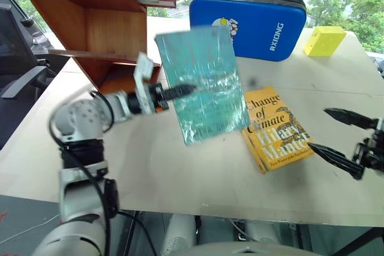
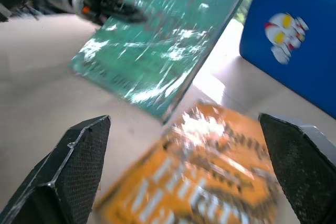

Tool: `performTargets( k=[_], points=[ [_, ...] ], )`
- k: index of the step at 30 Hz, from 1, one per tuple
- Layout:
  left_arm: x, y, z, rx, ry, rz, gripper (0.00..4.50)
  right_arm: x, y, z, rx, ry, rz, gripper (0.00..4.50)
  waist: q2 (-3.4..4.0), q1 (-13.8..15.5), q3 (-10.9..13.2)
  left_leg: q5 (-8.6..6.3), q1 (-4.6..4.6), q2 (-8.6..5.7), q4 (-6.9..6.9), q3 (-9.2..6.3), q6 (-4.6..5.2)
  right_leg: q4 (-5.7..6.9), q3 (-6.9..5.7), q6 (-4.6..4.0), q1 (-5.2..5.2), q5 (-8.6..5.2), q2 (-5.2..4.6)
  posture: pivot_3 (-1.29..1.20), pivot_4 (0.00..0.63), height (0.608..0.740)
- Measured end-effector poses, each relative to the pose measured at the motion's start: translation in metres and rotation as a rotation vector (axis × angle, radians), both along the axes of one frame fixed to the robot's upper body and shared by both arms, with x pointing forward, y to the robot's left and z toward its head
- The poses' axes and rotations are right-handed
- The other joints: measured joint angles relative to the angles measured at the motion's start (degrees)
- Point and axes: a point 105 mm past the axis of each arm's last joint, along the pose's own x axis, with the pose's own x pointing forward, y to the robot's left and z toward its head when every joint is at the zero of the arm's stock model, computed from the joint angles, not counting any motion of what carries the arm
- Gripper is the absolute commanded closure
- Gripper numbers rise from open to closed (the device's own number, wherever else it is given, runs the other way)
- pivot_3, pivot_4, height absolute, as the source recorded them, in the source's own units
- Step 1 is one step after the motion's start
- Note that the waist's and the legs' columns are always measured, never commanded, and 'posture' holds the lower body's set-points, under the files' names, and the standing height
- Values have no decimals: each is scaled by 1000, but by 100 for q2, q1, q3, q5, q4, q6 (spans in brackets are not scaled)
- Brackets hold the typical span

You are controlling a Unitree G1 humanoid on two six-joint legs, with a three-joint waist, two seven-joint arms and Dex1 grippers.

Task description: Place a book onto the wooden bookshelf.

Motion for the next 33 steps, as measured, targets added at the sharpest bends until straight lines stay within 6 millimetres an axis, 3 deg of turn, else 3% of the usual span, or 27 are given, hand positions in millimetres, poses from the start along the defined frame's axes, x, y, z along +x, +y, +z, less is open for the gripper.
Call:
performTargets(
  k=[3,4,7,9,12,16,20,30,31,33],
  points=[
    [-8,-17,60,277,-544,-15,4447,13,6,3,34,-13,35,0,1,76,0,6,-5,-18,-7,-1,-11,-13,-2,-1,1,0,-15,0,150,740],
    [-15,-27,83,400,-800,-31,4447,20,10,4,54,-20,57,0,1,82,0,6,-7,-23,-9,3,-10,-18,0,-2,2,0,-18,0,150,740],
    [-26,-32,113,620,-1178,-39,4447,29,19,8,74,-40,101,0,13,65,-5,5,-7,-25,-13,13,-5,-21,7,13,0,6,-18,0,150,740],
    [-16,-10,119,872,-1261,17,4447,34,22,14,82,-70,122,0,25,0,1,-1,-3,-21,-19,16,4,-19,9,19,-4,8,-10,0,150,740],
    [-3,37,118,1128,-1194,99,4447,38,21,19,95,-93,121,0,27,-34,7,-1,-3,-5,-23,18,5,-12,7,25,-11,3,10,0,150,740],
    [-10,96,111,1418,-956,98,4447,38,23,29,112,-148,121,0,23,-37,9,7,-74,8,-3,27,-9,4,9,26,-82,4,17,0,150,740],
    [-10,132,106,1512,-805,134,4447,37,24,33,146,-165,126,0,19,37,10,4,-83,7,5,51,-3,6,4,28,-86,4,14,0,150,740],
    [2,157,83,1635,-702,74,4447,32,34,44,178,-203,159,0,14,-135,8,1,-23,16,5,76,3,88,42,20,-83,-2,26,0,150,740],
    [3,158,82,1631,-697,76,3869,31,34,44,179,-204,159,0,14,-138,8,2,-10,19,2,80,1,94,47,18,-78,-4,30,0,150,740],
    [4,161,78,1621,-686,81,3355,31,34,45,182,-203,158,0,14,-140,8,3,9,28,1,84,0,93,49,16,-61,-5,36,0,150,740]
  ],
)
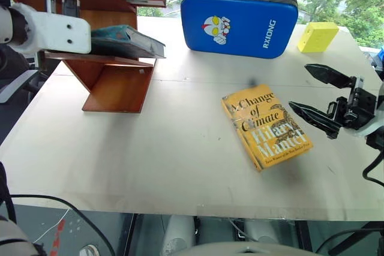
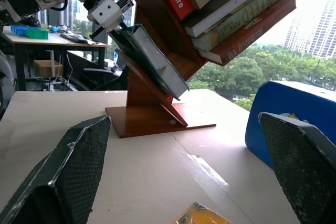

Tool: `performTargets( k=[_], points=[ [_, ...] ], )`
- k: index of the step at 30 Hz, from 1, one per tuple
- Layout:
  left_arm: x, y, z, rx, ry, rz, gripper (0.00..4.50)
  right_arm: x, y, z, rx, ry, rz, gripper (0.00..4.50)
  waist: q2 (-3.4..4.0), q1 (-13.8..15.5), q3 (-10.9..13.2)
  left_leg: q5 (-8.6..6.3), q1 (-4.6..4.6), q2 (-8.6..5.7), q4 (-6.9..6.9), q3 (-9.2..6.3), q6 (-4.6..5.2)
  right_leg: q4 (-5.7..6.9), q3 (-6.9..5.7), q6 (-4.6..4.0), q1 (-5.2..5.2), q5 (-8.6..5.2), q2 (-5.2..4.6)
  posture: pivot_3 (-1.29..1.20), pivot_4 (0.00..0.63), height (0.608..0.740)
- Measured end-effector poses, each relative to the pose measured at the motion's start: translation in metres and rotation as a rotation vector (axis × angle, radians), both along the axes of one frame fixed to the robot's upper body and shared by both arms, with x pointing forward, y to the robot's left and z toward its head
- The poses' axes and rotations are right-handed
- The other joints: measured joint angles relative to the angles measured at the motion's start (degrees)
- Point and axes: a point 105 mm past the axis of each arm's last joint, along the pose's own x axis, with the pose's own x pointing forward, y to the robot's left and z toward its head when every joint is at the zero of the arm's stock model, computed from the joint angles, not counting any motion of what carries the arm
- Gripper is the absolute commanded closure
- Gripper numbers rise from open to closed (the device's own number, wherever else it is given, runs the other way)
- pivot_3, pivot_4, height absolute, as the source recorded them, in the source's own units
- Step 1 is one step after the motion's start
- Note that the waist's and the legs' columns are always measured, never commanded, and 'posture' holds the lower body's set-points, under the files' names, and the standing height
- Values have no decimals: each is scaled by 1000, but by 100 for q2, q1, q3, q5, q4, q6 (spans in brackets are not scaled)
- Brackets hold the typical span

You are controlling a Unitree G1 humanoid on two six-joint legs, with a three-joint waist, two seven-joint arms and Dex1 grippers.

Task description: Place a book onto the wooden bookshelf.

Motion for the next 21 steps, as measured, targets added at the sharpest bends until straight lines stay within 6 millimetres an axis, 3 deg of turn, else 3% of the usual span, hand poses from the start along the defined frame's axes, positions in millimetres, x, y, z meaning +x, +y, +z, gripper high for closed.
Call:
performTargets(
  k=[7,9,11,12,16,19,21],
  points=[
    [-16,20,-1,-210,-19,45,217,-2,1,2,15,1,24,0,-16,-19,3,-2,-3,26,1,18,0,-20,27,4,-5,2,-9,0,150,740],
    [-22,18,-7,-331,16,54,217,-2,2,2,17,1,30,0,-26,-9,8,-2,-9,32,1,18,-1,-16,24,6,-11,0,-10,0,150,740],
    [-37,2,-8,-541,76,24,217,-2,4,4,21,-2,53,0,-45,-1,19,-1,-28,36,4,11,-1,-9,18,6,-28,0,-13,0,150,740],
    [-51,-13,-2,-680,120,-10,217,-3,5,5,27,-2,68,0,-63,5,24,-1,-42,37,9,3,-2,-7,14,7,-38,0,-13,0,150,740],
    [-97,-55,23,-976,280,-122,217,-1,7,6,25,10,102,0,-69,0,25,-1,-54,34,32,-10,-2,-5,5,8,-39,0,-11,0,150,740],
    [-140,-99,22,-1081,525,-254,217,3,7,6,19,16,105,0,-53,5,27,-1,-29,33,31,-18,-2,0,5,9,-18,-2,-11,0,150,740],
    [-146,-114,8,-1102,606,-285,217,4,8,4,14,24,102,0,-41,18,32,-2,5,31,25,-20,-2,2,3,6,14,-4,-11,0,150,740]
  ],
)
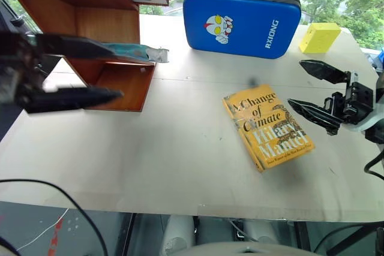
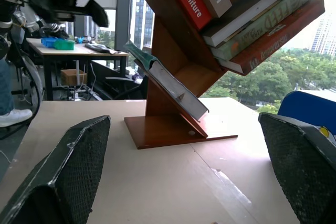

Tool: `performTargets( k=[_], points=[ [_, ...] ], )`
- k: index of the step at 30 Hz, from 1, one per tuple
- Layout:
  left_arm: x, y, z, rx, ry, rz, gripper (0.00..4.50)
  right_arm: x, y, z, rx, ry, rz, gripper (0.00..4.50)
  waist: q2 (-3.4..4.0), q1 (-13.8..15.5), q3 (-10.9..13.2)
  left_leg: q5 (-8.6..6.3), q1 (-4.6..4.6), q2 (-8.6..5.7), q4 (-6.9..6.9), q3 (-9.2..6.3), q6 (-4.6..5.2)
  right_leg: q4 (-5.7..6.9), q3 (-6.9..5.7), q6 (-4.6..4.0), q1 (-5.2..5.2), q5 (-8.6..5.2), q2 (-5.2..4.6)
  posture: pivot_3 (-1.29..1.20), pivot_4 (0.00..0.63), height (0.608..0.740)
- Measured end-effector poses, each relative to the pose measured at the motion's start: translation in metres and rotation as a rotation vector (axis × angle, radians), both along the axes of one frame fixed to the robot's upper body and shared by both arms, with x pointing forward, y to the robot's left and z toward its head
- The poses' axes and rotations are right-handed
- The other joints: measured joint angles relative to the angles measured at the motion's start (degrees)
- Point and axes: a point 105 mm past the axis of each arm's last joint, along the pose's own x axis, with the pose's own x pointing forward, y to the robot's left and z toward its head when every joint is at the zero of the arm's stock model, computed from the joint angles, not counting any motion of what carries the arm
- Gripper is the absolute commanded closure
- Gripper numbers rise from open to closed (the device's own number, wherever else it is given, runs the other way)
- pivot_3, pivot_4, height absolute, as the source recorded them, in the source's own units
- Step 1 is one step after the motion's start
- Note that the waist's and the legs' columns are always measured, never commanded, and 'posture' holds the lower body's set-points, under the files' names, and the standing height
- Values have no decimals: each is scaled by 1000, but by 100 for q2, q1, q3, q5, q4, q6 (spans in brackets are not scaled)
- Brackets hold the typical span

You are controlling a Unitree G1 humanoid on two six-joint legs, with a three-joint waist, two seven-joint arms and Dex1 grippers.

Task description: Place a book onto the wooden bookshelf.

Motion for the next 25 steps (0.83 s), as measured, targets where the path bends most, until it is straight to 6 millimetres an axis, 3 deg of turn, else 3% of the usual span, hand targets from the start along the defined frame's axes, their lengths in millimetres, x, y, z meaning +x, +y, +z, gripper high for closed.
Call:
performTargets(
  k=[2,3,5,7,11,14,17,20,25],
  points=[
    [2,-11,-28,27,53,-2,217,1,-2,-4,-22,13,-20,0,8,-3,-6,1,9,-3,-11,3,-1,-2,5,-2,5,2,0,0,150,740],
    [4,-21,-51,46,87,-11,217,2,-5,-9,-41,35,-38,0,6,-4,-5,1,5,-4,-9,2,-1,-3,5,-3,3,3,0,0,150,740],
    [13,-44,-80,-45,23,-47,217,2,-10,-23,-89,90,-79,0,6,21,-11,1,5,-11,-8,8,-2,-7,13,-4,6,4,-4,0,150,740],
    [21,-54,-97,-69,21,-38,217,2,-16,-34,-116,129,-113,0,-29,29,-2,2,-10,-14,-6,4,-3,-9,9,-7,-4,6,8,0,150,740],
    [51,-69,-128,-170,-1,45,217,-5,-48,-72,-248,257,-280,0,-13,144,-19,0,0,-39,-10,6,0,-18,11,-8,7,5,-5,0,150,740],
    [66,-55,-166,-174,66,154,217,-22,-86,-103,-367,365,-413,0,-8,139,-21,0,-2,-42,-23,6,1,-28,11,-7,2,4,-8,0,150,740],
    [71,-24,-196,-132,111,232,217,-44,-128,-124,-427,461,-538,0,-4,109,-23,-1,2,-37,-29,9,1,-29,15,-26,-5,-8,-7,0,150,740],
    [65,4,-206,-85,118,278,217,-59,-158,-128,-462,497,-623,0,-1,82,-24,-1,7,-8,-29,14,1,-31,15,-29,-5,-9,-8,0,150,740],
    [53,35,-218,-32,150,309,217,-70,-178,-132,-490,532,-668,0,9,82,-36,-2,9,-5,-28,18,1,-33,13,-30,-5,-10,-22,0,150,740]
  ],
)
